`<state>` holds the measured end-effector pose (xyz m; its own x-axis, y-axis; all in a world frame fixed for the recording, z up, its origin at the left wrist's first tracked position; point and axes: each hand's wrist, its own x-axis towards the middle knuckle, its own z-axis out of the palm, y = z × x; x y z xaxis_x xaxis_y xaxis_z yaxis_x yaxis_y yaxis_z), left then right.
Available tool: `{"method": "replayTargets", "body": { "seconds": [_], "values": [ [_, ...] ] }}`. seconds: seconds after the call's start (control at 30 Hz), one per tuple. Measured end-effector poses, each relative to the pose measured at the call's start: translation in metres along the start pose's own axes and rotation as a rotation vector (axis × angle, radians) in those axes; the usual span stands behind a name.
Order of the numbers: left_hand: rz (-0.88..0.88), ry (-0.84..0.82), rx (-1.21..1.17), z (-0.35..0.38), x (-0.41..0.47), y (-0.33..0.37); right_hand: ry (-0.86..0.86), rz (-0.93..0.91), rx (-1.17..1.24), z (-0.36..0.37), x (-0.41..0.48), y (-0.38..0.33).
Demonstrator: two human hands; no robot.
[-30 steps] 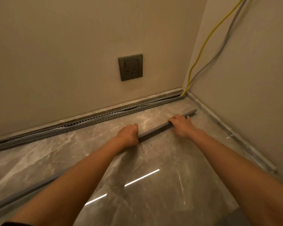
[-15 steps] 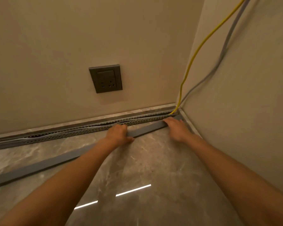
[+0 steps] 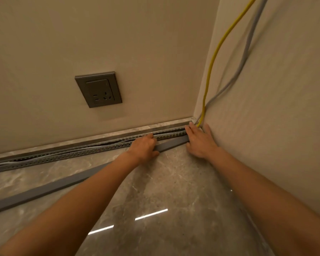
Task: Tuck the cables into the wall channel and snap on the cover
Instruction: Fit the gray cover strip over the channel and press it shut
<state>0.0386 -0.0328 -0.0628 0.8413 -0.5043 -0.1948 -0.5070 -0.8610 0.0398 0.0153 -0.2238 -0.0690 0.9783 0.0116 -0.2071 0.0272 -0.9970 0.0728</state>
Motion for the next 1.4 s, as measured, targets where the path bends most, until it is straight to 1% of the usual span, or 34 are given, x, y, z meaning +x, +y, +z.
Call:
{"method": "replayTargets", "body": {
  "seconds": [0.07, 0.17, 0.3, 0.37, 0.43, 0.53, 0.67, 0.77, 0.9, 1.03, 1.23, 1.4],
  "values": [
    [-0.004, -0.03, 0.004, -0.002, 0.001, -0.001, -0.015, 0.002, -0.018, -0.002, 0.002, 0.002],
    [-0.014, -0.048, 0.026, -0.005, 0.001, 0.0, -0.016, 0.001, 0.032, -0.011, 0.009, 0.003],
    [-0.013, 0.007, -0.035, -0.01, 0.0, -0.006, -0.05, -0.027, 0.091, -0.021, 0.013, 0.008],
    [-0.006, 0.007, -0.081, -0.013, 0.002, -0.01, -0.061, -0.044, 0.098, -0.021, 0.012, 0.009],
    [0.01, -0.031, -0.098, -0.015, 0.006, -0.013, -0.035, -0.052, 0.097, -0.019, 0.012, 0.009],
    [0.008, -0.037, -0.103, -0.013, 0.013, -0.011, -0.009, -0.052, 0.095, -0.018, 0.014, 0.009],
    [0.056, 0.048, -0.105, -0.008, 0.017, -0.004, 0.02, -0.053, 0.061, -0.017, 0.016, 0.01],
    [0.034, 0.125, -0.164, -0.003, 0.019, -0.005, 0.052, -0.04, 0.047, -0.015, 0.018, 0.011],
    [0.032, 0.179, -0.134, 0.001, 0.023, -0.01, 0.066, -0.022, 0.069, -0.018, 0.018, 0.01],
    [0.036, 0.23, -0.167, 0.001, 0.028, -0.016, 0.077, -0.041, 0.05, -0.019, 0.018, 0.011],
    [0.023, 0.209, -0.027, -0.007, 0.029, -0.003, 0.129, -0.049, 0.022, -0.01, 0.018, 0.011],
    [0.103, 0.235, 0.189, 0.001, 0.036, 0.018, 0.157, -0.056, 0.057, -0.005, 0.017, 0.012]
  ]
}}
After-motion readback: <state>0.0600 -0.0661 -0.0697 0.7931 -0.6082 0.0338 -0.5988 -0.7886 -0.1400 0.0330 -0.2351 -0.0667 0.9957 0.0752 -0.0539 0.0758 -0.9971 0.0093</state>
